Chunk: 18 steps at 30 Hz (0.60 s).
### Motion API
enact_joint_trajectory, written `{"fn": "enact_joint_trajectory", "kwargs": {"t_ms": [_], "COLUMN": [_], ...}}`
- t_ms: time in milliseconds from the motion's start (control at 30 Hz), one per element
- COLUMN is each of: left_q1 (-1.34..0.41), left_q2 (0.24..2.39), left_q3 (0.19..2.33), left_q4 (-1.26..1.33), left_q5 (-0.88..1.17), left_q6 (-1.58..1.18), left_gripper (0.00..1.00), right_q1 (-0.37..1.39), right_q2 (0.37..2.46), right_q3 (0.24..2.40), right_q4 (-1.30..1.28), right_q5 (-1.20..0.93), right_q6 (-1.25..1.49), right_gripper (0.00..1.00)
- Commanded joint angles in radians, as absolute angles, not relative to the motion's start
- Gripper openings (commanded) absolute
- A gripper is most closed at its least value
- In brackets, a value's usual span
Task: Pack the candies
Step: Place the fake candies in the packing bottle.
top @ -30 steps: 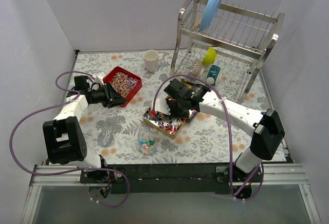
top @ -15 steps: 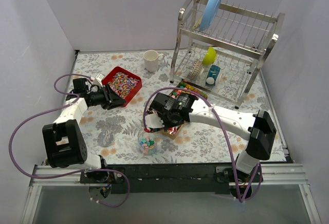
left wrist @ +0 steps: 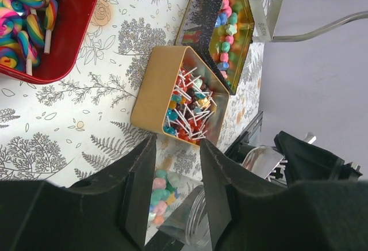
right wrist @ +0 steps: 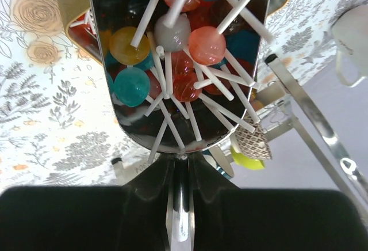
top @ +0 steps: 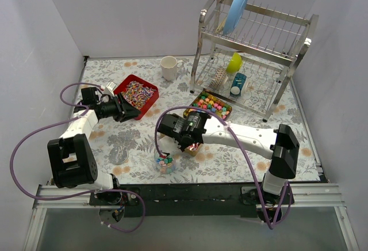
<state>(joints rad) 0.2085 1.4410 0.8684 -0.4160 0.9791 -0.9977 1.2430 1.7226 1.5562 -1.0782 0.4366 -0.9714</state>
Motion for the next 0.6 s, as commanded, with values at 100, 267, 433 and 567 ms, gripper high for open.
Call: {"fn": "enact_joint_trajectory", "kwargs": {"t_ms": [100, 267, 433, 567], "left_q1": [0.216, 0.218, 0.218, 0.218], "left_q2": [1.387, 1.381, 1.368, 1.361], "left_q3": [0.867, 0.871, 0.876, 0.887], "left_q4": [-0.396, -0.396, -0.396, -0.399], "left_q5": [0.942, 0.93, 0.93, 0.927], "left_q6": [-1.014, -1.017, -1.02, -1.017], "left_gripper": [0.41, 0.45, 0.47, 0.47], "right_q1": [1.302, 1.334, 1.353, 1.365], "right_q2": [1.758, 1.782, 1.792, 1.796], "right_q3": [1.626, 1.638, 1.644, 1.647], "right_q4": [-1.152, -1.195, -1.212, -1.221], "right_q5": [0.574, 0.612, 0.667, 0.692], "right_q6": [-1.078, -1.072, -1.075, -1.069], "right_gripper": [0.01, 0.01, 0.01, 0.01]}}
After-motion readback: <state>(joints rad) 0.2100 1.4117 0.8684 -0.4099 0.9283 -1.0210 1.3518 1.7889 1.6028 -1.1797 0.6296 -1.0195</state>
